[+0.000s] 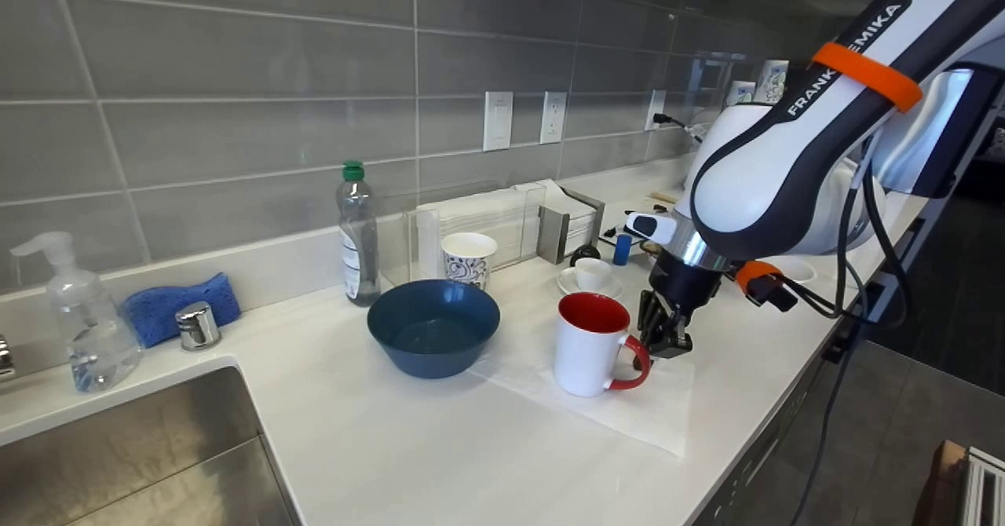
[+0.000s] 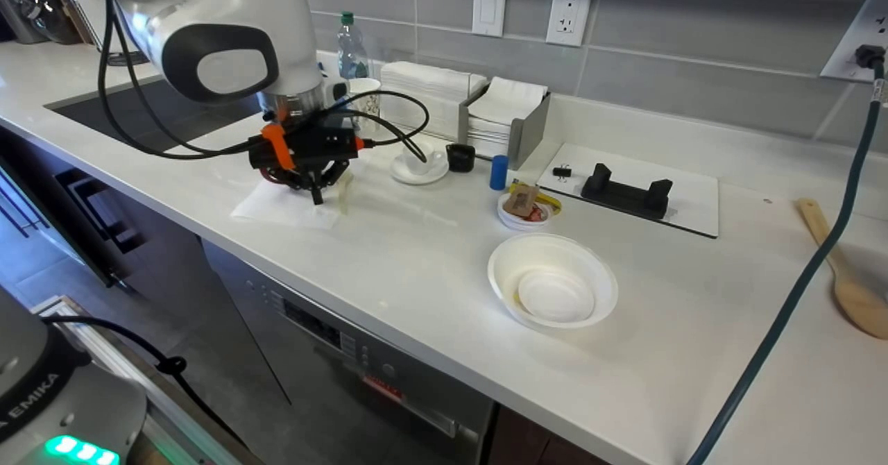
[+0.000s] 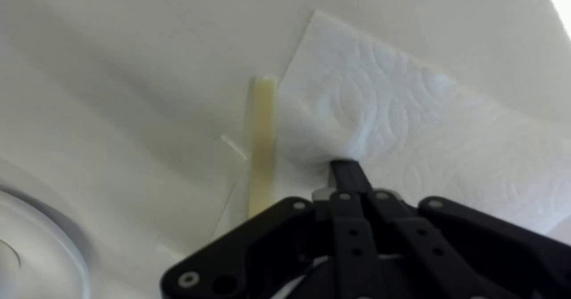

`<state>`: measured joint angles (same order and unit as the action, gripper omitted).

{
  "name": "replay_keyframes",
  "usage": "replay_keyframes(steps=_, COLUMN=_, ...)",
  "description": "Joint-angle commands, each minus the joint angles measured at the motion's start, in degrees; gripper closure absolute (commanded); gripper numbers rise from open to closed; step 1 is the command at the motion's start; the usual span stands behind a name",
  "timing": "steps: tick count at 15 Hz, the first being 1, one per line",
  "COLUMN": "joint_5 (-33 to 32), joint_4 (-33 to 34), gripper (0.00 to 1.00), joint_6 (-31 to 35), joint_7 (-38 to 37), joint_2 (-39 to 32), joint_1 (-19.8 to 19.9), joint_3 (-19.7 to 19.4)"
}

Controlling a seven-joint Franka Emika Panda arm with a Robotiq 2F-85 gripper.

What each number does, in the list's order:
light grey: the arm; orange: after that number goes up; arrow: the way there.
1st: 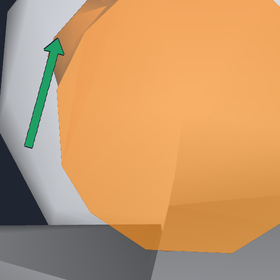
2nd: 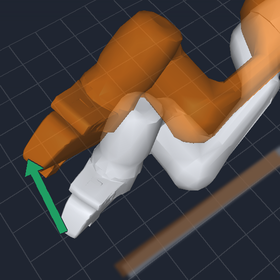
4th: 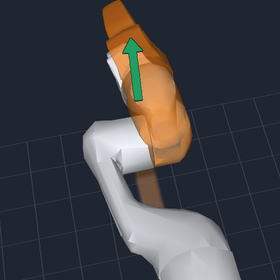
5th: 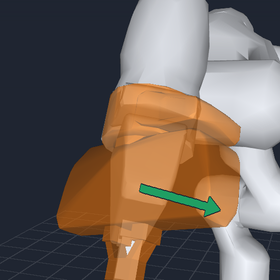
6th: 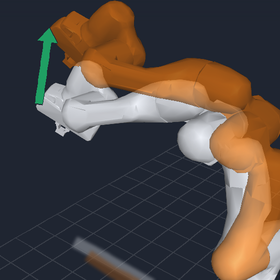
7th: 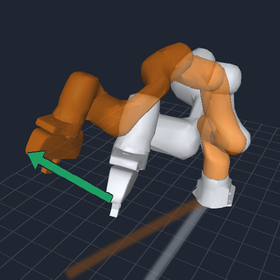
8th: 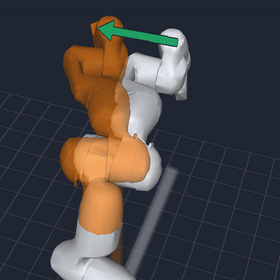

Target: Slide the paper towel with a cup on it to the right

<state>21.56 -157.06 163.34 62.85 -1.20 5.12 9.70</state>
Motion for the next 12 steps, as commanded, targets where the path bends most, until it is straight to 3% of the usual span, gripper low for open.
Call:
replay_keyframes(steps=1, joint_5=-5.7, joint_4=-3.5, gripper=1.0, joint_6=-2.42, joint_7=-2.08, joint_2=0.45, joint_1=-0.95, joint_3=-5.14)
replay_keyframes(steps=3, joint_5=-10.65, joint_4=-0.17, gripper=1.0, joint_6=-4.5, joint_7=-4.42, joint_2=-1.95, joint_1=-0.59, joint_3=-7.35)
replay_keyframes(steps=6, joint_5=-14.9, joint_4=-3.17, gripper=1.0, joint_6=-6.01, joint_7=-6.49, joint_2=1.27, joint_1=-0.58, joint_3=-9.34)
replay_keyframes(steps=8, joint_5=-17.85, joint_4=-0.19, gripper=1.0, joint_6=-7.67, joint_7=-7.64, joint_2=-0.59, joint_1=-0.39, joint_3=-10.53)
replay_keyframes(steps=12, joint_5=-22.56, joint_4=-0.42, gripper=1.0, joint_6=-6.28, joint_7=-8.84, joint_2=-0.37, joint_1=-0.33, joint_3=-11.88)
